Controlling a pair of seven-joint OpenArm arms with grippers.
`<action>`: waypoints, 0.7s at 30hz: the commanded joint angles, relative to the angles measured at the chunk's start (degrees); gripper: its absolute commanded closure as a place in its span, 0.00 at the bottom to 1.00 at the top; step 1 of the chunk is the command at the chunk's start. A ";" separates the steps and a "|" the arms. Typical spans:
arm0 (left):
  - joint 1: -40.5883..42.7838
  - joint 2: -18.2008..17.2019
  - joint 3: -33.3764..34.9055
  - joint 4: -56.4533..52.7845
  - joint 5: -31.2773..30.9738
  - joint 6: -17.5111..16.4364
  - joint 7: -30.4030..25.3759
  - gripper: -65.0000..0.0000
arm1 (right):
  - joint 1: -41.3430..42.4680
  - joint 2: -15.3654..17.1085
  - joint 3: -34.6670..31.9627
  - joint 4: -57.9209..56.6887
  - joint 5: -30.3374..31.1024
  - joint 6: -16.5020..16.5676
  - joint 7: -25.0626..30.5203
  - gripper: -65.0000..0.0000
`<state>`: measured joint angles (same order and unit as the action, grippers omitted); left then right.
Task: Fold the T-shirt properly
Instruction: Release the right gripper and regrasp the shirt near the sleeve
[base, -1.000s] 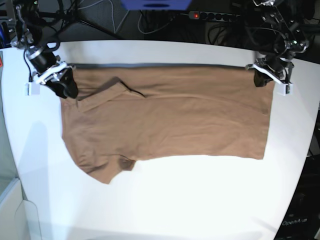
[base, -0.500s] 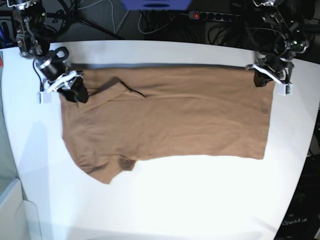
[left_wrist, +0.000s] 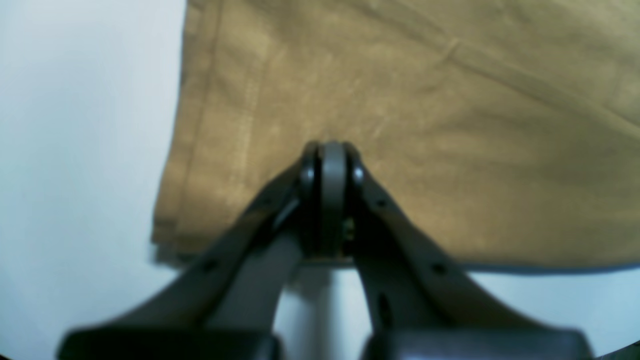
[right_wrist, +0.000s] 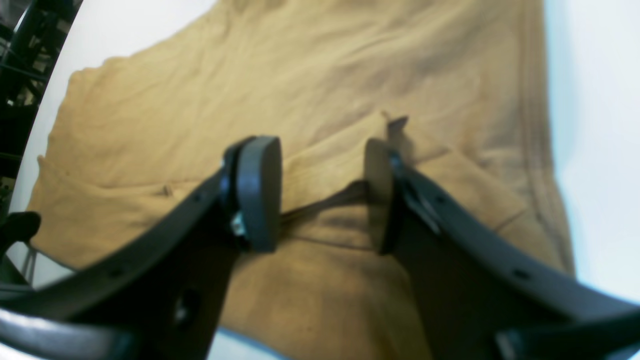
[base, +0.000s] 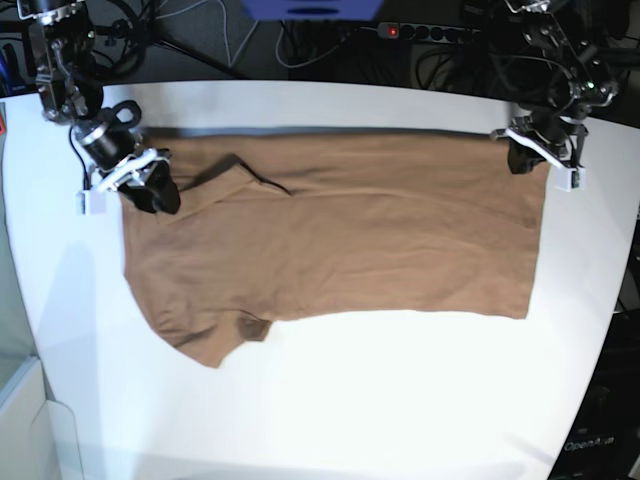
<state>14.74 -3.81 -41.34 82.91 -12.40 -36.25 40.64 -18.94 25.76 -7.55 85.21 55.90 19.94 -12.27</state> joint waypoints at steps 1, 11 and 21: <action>2.09 0.69 0.33 -1.64 10.78 2.45 11.88 0.97 | 0.43 1.01 0.47 0.72 0.41 0.67 1.33 0.58; 2.09 0.69 0.33 -1.64 10.78 2.45 11.88 0.97 | 2.46 0.92 -0.40 -5.17 0.41 0.58 1.42 0.58; 1.39 0.69 0.33 -1.64 10.78 2.45 11.88 0.97 | 3.42 -0.22 -1.90 -5.25 0.41 0.58 1.42 0.59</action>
<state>14.31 -3.81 -41.36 82.94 -12.03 -36.42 41.17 -16.19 24.75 -9.67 79.22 55.88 19.49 -11.77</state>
